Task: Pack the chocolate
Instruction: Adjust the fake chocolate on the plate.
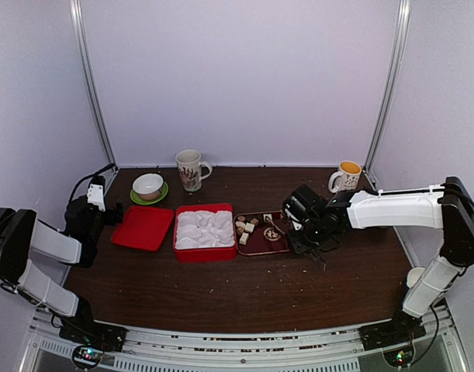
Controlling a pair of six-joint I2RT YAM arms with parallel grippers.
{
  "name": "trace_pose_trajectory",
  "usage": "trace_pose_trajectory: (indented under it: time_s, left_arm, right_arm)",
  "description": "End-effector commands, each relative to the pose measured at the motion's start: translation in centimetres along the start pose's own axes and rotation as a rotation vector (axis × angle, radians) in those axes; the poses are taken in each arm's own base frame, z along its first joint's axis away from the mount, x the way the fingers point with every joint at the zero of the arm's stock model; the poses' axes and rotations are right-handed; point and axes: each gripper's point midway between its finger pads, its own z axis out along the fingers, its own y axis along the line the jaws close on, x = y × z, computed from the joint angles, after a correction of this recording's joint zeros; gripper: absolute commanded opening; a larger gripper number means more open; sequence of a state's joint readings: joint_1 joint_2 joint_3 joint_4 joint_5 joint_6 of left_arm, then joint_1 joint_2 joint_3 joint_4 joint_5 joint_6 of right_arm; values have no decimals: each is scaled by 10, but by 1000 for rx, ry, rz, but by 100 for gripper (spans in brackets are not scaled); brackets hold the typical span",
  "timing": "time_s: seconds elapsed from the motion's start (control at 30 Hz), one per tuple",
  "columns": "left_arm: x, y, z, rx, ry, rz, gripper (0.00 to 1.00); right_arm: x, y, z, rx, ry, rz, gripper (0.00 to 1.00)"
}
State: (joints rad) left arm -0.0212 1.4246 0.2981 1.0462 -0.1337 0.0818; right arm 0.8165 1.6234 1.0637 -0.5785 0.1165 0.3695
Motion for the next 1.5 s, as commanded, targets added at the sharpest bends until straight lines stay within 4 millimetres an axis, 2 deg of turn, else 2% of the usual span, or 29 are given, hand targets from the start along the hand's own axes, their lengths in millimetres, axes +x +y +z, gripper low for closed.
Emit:
trace_pose_trajectory:
  time_s: [0.0,0.47,0.93,1.17,1.3,1.47]
  left_arm:
    - [-9,3,-2,-7,-43,7,98]
    - [-9,3,-2,-6,-43,7,98]
    - [-9,3,-2,-6,-44,7,98]
    - [-9,3,-2,-6,-43,7,98]
    - [-9,3,-2,-5,-42,7,98]
    - [-9,3,-2,-6,-42,7,98]
  right_arm:
    - [-17,-8,5,43,-21,39,47]
    - [-35,-6,20,51,-13,28,47]
    - [-32,5,27,-3,11,21,48]
    - [-26,2,32,18,39,1,49]
    - [-21,-8,36,56,61,-2,48]
    - [-18,-20,28,62,46,21,44]
